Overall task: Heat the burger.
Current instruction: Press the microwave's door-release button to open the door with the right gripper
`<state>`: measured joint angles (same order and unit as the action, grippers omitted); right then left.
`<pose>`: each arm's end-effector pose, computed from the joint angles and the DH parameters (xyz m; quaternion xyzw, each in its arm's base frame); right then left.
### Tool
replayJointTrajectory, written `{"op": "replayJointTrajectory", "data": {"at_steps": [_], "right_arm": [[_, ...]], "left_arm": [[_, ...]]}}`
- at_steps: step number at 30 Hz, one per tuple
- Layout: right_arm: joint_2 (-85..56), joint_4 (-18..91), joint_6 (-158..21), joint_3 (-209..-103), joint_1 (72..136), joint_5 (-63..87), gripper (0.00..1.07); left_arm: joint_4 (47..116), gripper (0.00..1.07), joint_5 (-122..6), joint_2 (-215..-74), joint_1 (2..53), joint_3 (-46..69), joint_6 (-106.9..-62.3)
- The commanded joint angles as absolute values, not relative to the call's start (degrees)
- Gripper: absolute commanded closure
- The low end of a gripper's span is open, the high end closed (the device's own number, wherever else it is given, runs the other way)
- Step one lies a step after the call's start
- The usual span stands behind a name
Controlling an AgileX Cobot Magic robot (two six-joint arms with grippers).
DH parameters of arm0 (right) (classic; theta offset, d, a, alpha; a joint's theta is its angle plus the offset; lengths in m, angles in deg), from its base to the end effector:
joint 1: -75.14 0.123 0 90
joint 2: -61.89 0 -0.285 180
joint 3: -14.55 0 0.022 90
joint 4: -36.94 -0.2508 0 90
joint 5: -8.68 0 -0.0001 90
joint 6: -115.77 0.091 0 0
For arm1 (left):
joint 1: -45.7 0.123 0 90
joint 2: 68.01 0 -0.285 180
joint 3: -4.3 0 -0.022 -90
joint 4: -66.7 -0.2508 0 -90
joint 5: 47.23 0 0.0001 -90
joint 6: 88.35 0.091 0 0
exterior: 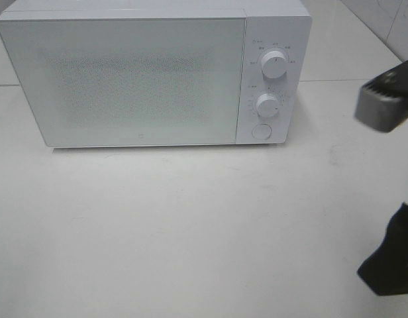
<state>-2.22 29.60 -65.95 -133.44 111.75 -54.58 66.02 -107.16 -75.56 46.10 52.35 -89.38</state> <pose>0.1217 0.1033 0.2900 -0.3052 0.9334 0.1121 0.1520 -0.0060 0.0009 0.2810 -0.0108 0.8458 0.0030 0.5334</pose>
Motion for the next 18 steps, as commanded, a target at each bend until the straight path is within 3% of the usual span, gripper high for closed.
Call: {"op": "replayJointTrajectory", "data": {"at_steps": [1,2,7,13,18], "right_arm": [[3.6,30.3,-65.9,-133.2,105.9,-56.9,0.33],[7.7,31.2,-66.0,-132.7,102.0,-57.7,0.33],[18.5,36.9,-64.9,-131.1,94.8,-58.1,0.32],[33.6,42.7,-59.6,-128.5,89.7,-58.0,0.25],[41.8,44.1,-59.7,-126.5,86.6,-57.9,0.25]], "left_arm": [[66.1,0.06,-106.7,-74.2,46.3,52.6,-89.4],[66.1,0.06,-106.7,-74.2,46.3,52.6,-89.4],[66.1,0.06,-106.7,-74.2,46.3,52.6,-89.4],[66.1,0.06,-106.7,-74.2,46.3,52.6,-89.4],[66.1,0.06,-106.7,-74.2,46.3,52.6,-89.4]]}}
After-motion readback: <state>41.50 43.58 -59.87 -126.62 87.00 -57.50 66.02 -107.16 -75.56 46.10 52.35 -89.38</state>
